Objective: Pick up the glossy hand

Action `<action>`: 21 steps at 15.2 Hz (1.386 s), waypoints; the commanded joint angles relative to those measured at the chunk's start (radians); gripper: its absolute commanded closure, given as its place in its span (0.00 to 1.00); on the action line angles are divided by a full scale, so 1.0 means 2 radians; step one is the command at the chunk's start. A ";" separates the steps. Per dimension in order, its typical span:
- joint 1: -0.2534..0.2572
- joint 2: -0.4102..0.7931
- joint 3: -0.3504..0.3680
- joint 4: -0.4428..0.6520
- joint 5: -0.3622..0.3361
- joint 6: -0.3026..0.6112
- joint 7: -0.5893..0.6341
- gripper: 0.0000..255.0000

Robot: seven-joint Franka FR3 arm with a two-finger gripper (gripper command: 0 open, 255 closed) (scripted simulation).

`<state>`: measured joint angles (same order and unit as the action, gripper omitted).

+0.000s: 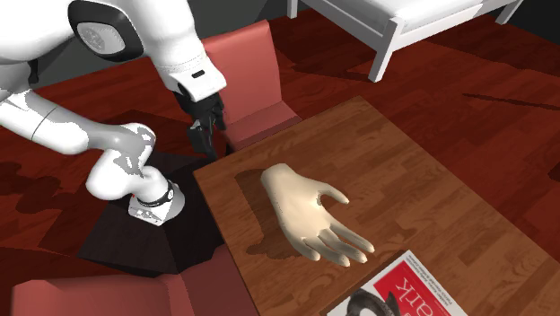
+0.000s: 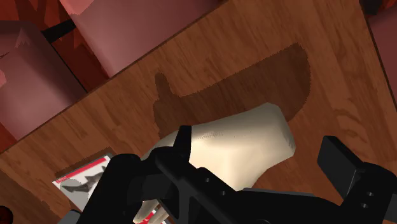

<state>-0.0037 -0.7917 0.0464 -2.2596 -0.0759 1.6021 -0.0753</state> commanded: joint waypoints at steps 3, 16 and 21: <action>0.000 0.025 -0.003 -0.005 0.005 0.033 0.004 0.00; 0.002 0.225 -0.018 0.031 0.042 0.222 0.013 0.00; 0.005 0.314 -0.023 0.076 0.063 0.274 0.009 0.00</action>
<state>0.0042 -0.2100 0.0013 -2.1331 0.0410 2.1264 -0.0583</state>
